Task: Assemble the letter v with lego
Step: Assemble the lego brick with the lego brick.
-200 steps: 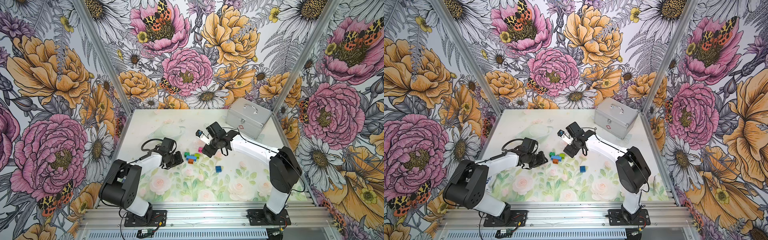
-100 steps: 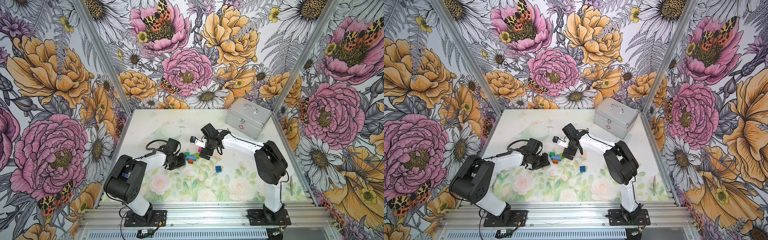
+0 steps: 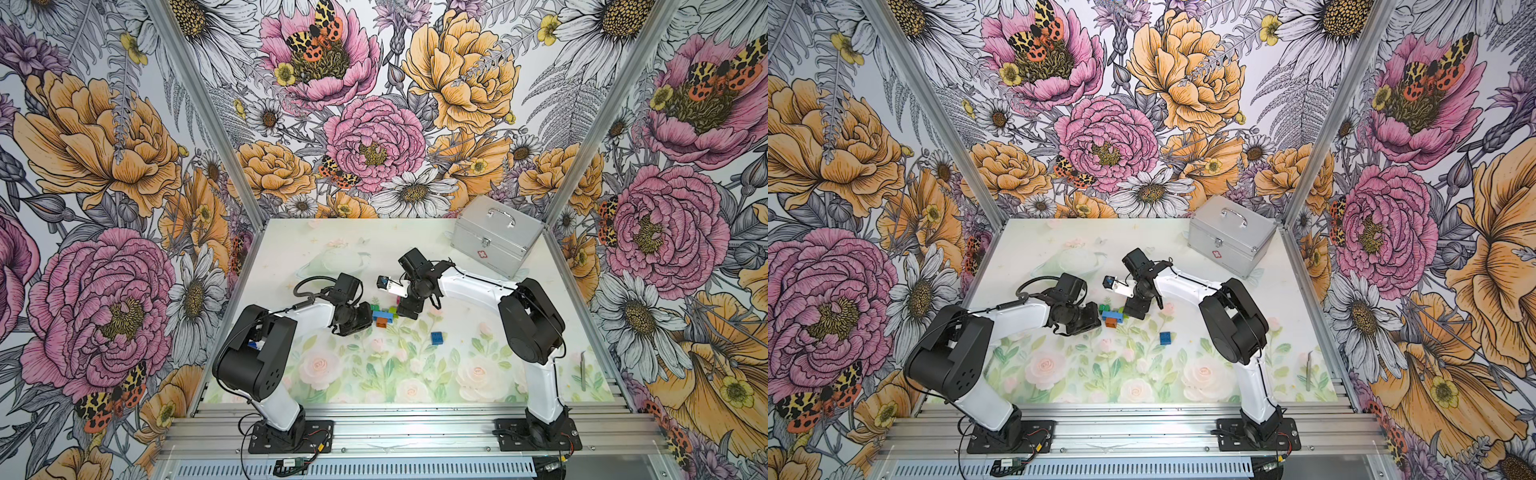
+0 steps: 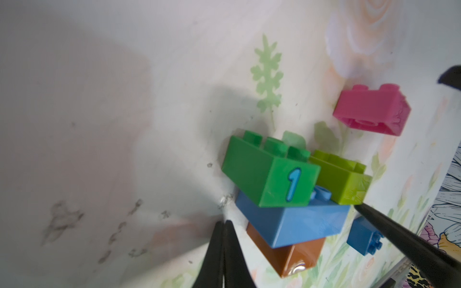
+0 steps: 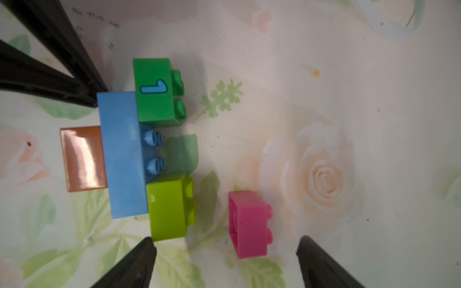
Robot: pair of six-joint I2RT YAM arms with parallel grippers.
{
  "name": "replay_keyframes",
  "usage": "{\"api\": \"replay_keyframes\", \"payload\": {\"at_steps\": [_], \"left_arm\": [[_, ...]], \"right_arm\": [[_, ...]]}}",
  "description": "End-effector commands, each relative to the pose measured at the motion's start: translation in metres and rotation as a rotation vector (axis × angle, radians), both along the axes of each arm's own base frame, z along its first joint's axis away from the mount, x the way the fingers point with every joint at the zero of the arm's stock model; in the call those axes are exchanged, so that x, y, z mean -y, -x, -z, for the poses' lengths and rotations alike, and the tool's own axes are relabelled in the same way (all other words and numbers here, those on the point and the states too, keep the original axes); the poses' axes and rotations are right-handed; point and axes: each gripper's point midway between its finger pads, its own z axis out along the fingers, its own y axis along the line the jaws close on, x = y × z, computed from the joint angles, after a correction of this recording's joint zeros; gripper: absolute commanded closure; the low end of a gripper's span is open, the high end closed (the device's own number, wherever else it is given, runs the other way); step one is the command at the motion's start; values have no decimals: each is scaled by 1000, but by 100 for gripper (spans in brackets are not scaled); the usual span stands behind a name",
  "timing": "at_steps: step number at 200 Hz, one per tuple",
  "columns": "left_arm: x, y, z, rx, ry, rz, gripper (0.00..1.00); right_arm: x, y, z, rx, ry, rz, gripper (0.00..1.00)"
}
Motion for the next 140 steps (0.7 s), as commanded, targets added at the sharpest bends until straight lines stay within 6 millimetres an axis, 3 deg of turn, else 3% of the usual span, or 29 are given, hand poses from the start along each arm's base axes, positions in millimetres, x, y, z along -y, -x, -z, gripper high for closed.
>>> {"api": "replay_keyframes", "payload": {"at_steps": [1, 85, 140], "left_arm": [[0, -7, 3, 9, -21, -17, 94], [2, -11, 5, 7, -14, -27, 94], [5, -17, 3, 17, -9, -26, 94]], "right_arm": [[-10, -2, 4, -3, -13, -22, 12], [-18, 7, 9, -28, -25, -69, 27], [-18, 11, 11, -39, -22, -89, 31]]}}
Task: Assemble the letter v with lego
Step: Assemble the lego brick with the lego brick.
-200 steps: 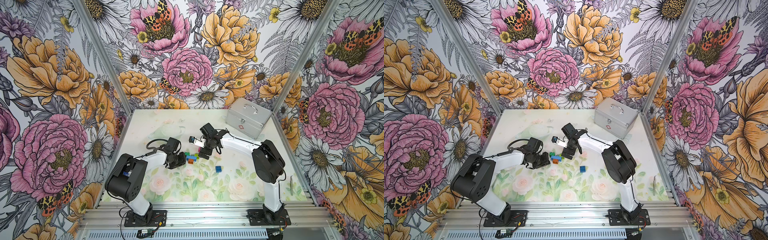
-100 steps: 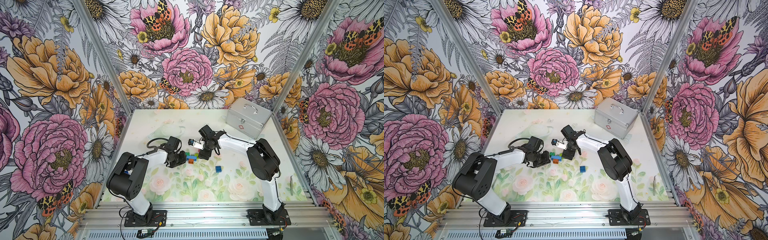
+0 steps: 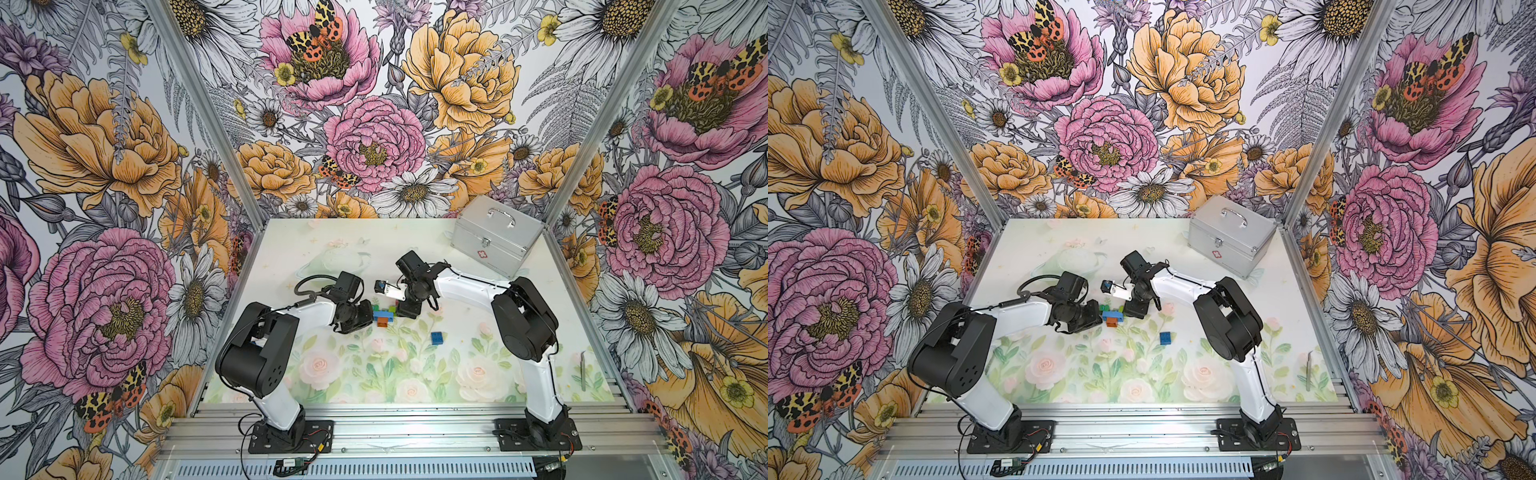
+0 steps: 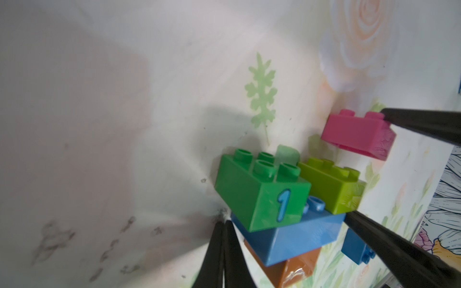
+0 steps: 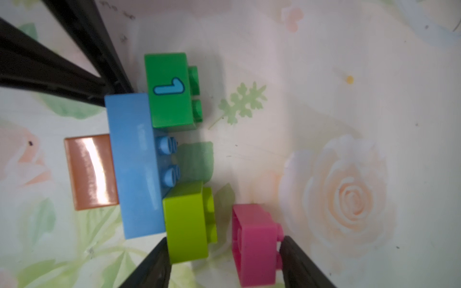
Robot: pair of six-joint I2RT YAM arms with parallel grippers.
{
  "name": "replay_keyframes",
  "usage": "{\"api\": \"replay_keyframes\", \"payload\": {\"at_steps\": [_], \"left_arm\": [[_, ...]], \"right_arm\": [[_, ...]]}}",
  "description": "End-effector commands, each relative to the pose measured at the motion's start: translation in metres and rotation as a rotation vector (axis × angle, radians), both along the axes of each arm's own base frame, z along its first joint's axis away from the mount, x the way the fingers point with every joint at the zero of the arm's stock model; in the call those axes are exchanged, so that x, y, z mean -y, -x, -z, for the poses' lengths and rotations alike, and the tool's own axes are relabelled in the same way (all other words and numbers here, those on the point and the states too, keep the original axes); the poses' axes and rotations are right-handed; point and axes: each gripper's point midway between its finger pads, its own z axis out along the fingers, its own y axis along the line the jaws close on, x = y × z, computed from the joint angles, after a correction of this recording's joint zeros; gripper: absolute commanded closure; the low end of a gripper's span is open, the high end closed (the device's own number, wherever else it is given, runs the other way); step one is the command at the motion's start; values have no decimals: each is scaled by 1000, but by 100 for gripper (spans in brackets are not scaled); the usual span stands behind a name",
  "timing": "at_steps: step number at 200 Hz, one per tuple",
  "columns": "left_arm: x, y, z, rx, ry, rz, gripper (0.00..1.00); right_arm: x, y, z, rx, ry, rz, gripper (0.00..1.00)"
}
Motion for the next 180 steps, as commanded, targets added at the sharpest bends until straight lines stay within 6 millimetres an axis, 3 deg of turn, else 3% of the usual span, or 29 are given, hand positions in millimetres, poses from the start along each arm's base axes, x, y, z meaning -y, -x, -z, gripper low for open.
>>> {"api": "replay_keyframes", "payload": {"at_steps": [1, 119, 158, 180], "left_arm": [[1, -7, 3, 8, -18, -9, 94], [2, -13, 5, 4, -21, -11, 93], [0, -14, 7, 2, -22, -11, 93], [-1, -13, 6, 3, -21, -14, 93]], "right_arm": [[-8, 4, 0, -14, -17, -31, 31], [-11, 13, 0, -47, -27, -73, 37], [-8, 13, 5, -53, -1, -74, 32], [-5, 10, 7, -41, 18, -61, 21]]}}
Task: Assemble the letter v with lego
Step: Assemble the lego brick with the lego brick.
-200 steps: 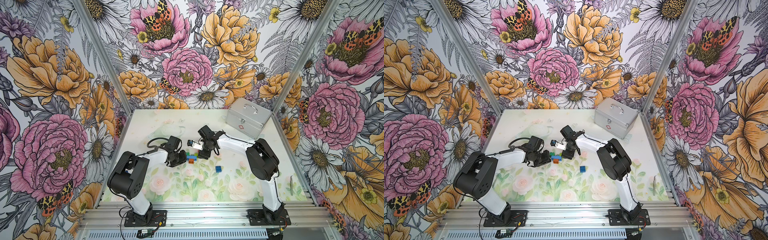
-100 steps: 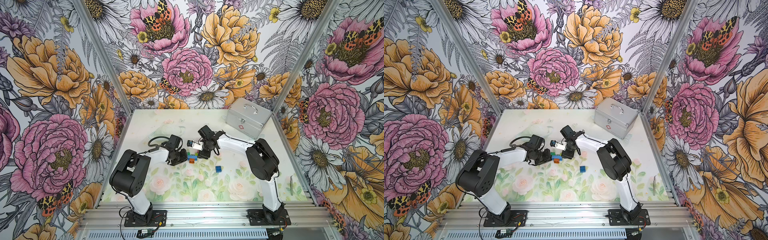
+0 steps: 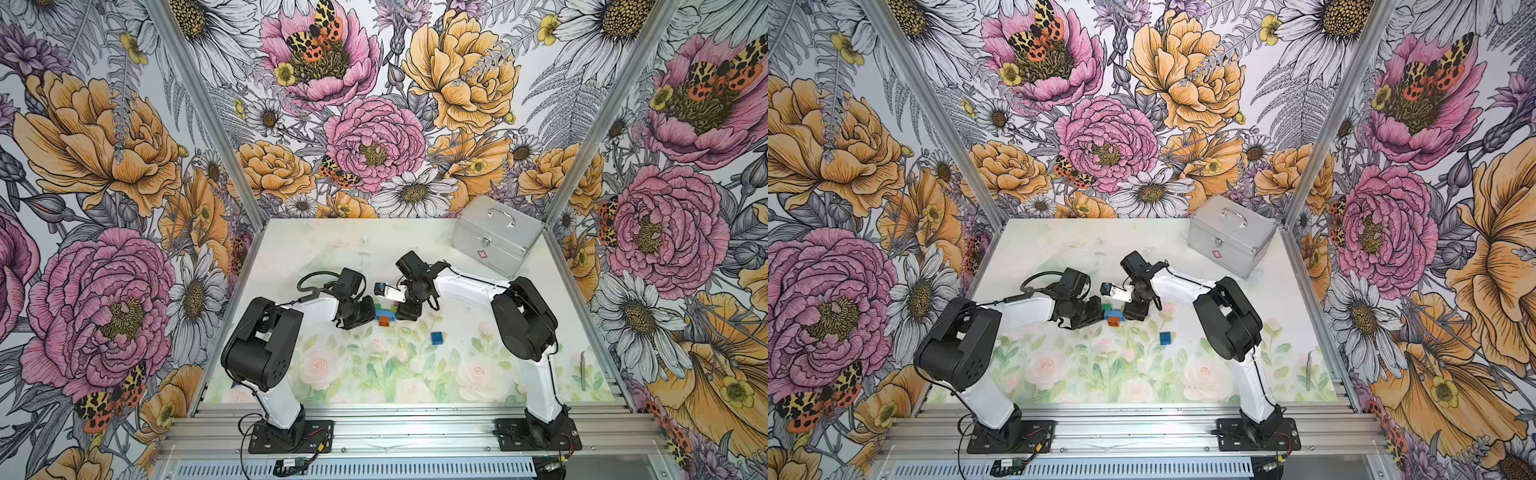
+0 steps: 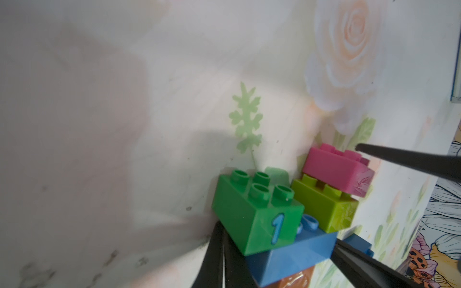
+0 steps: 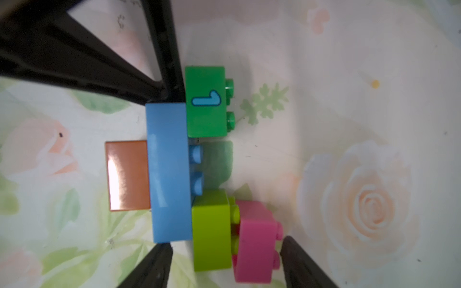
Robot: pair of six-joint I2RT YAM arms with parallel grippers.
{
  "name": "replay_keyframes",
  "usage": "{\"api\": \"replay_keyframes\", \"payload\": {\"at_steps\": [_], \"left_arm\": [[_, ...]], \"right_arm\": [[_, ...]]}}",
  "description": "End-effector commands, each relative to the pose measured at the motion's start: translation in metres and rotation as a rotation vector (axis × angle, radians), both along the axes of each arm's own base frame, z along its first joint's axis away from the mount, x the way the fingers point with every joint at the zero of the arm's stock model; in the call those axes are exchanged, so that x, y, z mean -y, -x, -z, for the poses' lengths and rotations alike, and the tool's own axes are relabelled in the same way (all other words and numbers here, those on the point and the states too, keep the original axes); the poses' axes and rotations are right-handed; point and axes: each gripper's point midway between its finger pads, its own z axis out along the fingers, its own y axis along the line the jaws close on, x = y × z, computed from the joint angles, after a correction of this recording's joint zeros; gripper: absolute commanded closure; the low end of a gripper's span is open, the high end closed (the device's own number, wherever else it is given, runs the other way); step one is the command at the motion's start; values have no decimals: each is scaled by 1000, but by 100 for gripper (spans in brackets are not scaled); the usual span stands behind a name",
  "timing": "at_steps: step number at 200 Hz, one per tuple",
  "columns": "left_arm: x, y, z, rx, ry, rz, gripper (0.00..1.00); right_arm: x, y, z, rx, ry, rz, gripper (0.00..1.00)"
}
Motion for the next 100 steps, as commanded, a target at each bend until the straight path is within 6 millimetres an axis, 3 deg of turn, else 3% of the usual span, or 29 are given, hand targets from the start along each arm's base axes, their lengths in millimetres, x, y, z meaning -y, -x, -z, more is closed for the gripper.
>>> {"api": "replay_keyframes", "payload": {"at_steps": [1, 36, 100], "left_arm": [[-7, -1, 7, -10, -26, -15, 93], [-14, 2, 5, -7, -27, -28, 92], [-17, 3, 4, -7, -22, -33, 91]], "right_arm": [[-3, 0, 5, 2, 20, -13, 21], [6, -9, 5, 30, 48, 7, 20], [10, -33, 3, 59, 52, 52, 27]]}}
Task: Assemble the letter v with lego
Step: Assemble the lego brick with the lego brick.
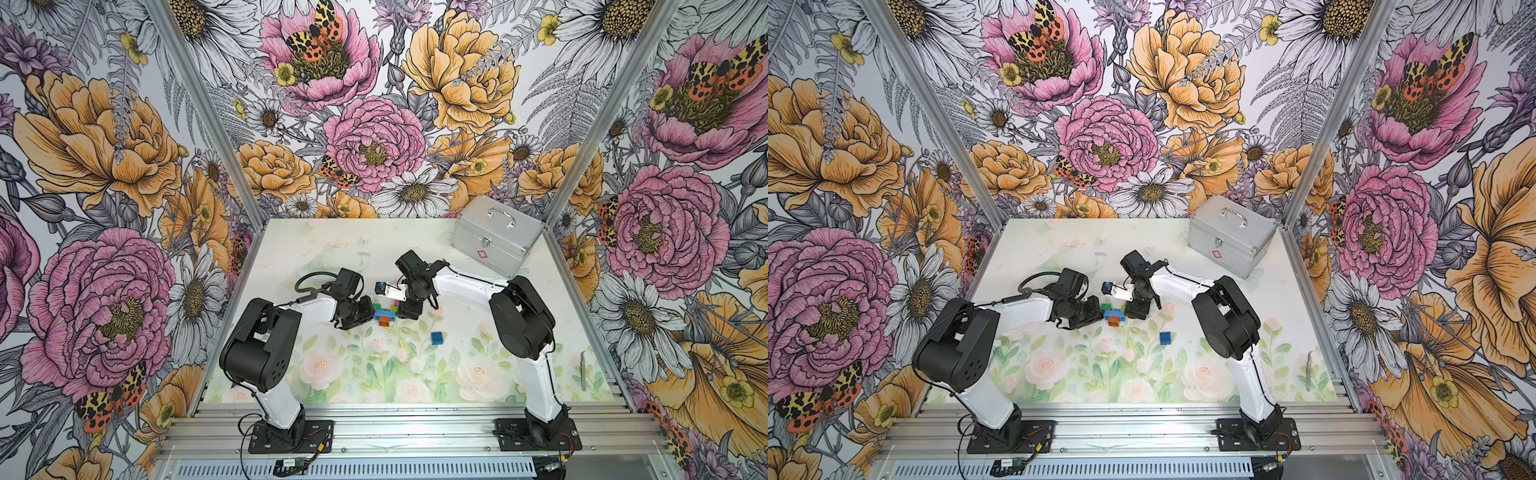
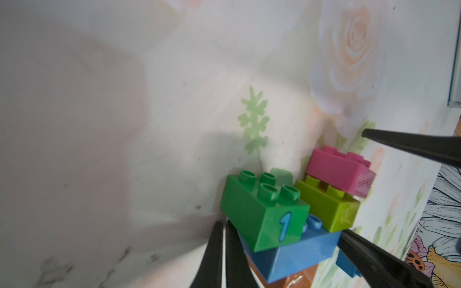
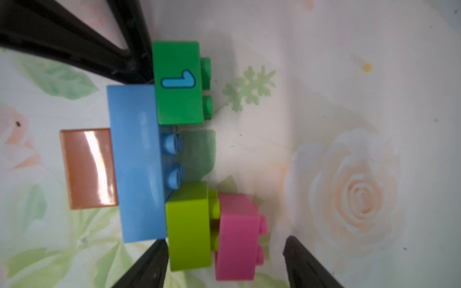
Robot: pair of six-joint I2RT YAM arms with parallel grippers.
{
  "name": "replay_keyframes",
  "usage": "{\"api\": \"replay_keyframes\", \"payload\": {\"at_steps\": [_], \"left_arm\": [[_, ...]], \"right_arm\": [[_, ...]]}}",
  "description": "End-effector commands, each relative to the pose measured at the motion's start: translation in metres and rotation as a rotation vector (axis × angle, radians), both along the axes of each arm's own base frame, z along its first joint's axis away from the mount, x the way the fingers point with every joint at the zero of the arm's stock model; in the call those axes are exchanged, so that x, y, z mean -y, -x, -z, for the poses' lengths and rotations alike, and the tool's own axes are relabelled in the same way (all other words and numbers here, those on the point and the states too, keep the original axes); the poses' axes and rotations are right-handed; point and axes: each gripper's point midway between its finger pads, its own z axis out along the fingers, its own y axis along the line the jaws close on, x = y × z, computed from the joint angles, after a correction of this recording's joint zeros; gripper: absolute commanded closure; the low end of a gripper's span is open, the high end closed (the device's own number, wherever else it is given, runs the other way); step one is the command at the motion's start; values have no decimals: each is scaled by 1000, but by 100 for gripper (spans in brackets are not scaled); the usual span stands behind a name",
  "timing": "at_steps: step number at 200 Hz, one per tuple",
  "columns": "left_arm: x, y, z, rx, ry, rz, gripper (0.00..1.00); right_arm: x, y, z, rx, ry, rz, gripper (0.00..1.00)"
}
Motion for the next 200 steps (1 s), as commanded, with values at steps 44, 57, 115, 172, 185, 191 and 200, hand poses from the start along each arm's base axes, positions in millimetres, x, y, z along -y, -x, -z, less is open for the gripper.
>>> {"api": "replay_keyframes", "payload": {"at_steps": [44, 57, 115, 172, 185, 191, 200], "left_arm": [[-10, 4, 4, -9, -24, -11, 91], [-11, 4, 5, -11, -25, -12, 91], [-10, 1, 5, -10, -23, -10, 91], [-13, -10, 8, -8, -30, -19, 91], [-12, -12, 8, -10, -30, -18, 91], [-12, -12, 8, -10, -30, -19, 91], [-12, -13, 8, -10, -28, -18, 91]], "right_arm": [[3, -19, 5, 36, 24, -5, 30], [4, -17, 6, 33, 25, -22, 30], [-3, -11, -4, 45, -5, -94, 26], [15, -37, -9, 96, 28, -43, 29], [16, -38, -9, 96, 27, -40, 29], [16, -39, -9, 96, 27, -38, 28], [16, -42, -9, 98, 28, -32, 29]]}}
